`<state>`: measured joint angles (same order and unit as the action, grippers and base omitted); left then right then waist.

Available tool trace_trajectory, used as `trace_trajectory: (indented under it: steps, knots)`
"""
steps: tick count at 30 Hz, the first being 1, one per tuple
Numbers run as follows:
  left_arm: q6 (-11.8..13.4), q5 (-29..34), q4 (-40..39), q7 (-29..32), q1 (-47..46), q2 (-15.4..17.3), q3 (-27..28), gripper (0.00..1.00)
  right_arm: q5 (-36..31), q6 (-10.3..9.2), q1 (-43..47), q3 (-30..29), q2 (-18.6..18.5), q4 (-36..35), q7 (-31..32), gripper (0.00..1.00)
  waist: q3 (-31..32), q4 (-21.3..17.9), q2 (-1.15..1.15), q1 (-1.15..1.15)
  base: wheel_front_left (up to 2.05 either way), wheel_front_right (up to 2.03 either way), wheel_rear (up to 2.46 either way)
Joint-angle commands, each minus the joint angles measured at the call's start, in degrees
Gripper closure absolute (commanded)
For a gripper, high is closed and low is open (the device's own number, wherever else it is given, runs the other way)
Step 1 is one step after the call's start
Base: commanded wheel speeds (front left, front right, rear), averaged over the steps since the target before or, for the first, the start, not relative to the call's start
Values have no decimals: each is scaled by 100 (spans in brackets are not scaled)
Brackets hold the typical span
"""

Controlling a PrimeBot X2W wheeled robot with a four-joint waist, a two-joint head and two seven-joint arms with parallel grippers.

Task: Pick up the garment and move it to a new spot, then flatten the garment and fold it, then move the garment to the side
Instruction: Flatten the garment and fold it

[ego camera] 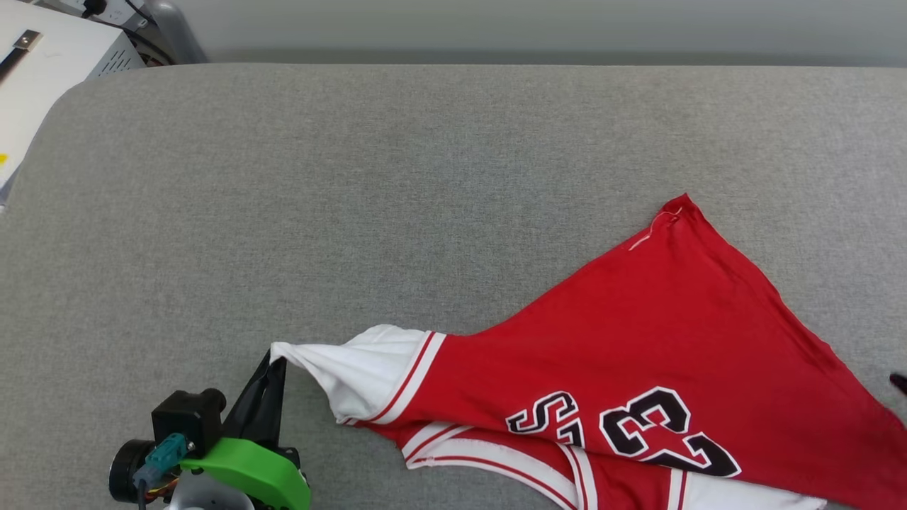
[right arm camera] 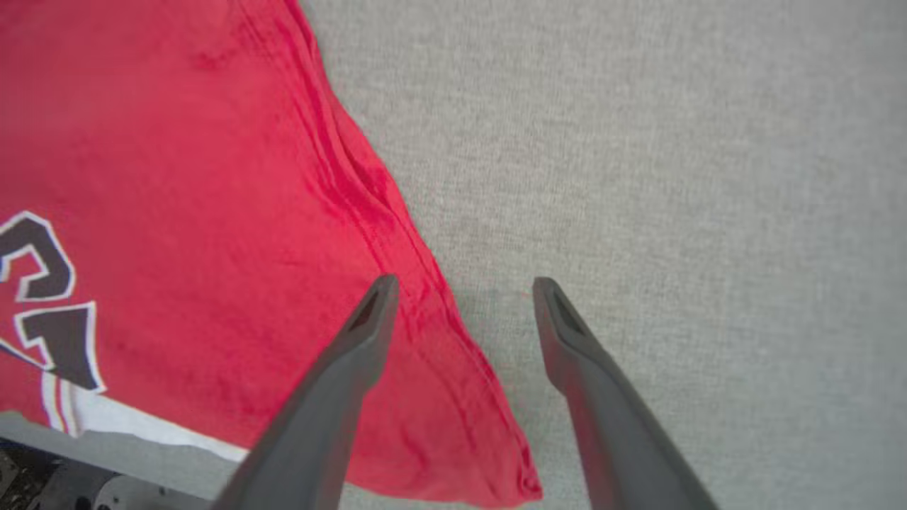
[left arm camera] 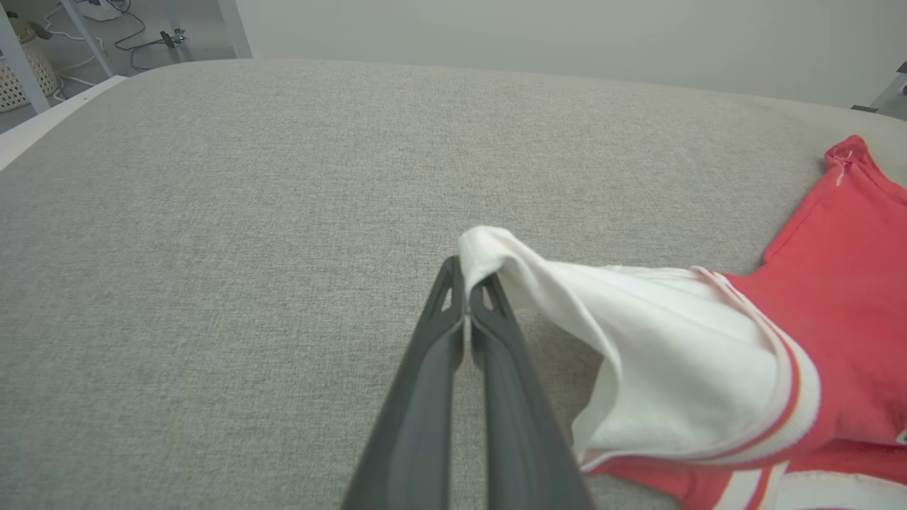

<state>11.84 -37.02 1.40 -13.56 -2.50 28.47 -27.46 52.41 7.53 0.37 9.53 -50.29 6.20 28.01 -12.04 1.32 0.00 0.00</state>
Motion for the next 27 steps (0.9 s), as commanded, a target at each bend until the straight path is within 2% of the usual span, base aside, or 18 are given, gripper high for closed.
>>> trace_trajectory:
  steps: [1, 4, 8, 15, 19, 24, 27]
  knots:
    - [-10, 53, 8, 0, -107, 21, -1, 100, -99, -4, -211, -206, -32, -191, -106, 0, -17, 68, 0, 0, 0, 0, 0]
    - [-40, 86, 0, 15, -220, -2, -47, 100, -287, -4, -474, -538, -62, -583, -151, 0, -73, 178, 0, 0, 0, 0, 0]
    - [-88, 142, 23, 26, -418, -69, -121, 100, -512, -4, -1020, -665, 36, -1000, -67, 0, -171, 323, 0, 0, 0, 0, 0]
    - [-173, 225, 71, 26, -753, -199, -232, 100, -963, -4, -2197, -20, 461, -1046, 419, 0, -433, 549, 0, 0, 0, 0, 0]
    - [-223, 267, 110, 16, -945, -272, -280, 100, -1149, -4, -2925, 493, 770, -595, 784, 0, -626, 666, 0, 0, 0, 0, 0]
    - [-306, 319, 190, -12, -1180, -396, -350, 100, -1253, -4, -3649, 1036, 1086, 318, 1308, 0, -852, 827, 0, 0, 0, 0, 0]
    - [-358, 346, 252, -30, -1299, -469, -386, 100, -1301, -4, -3940, 1241, 1242, 823, 1392, 0, -967, 903, 0, 0, 0, 0, 0]
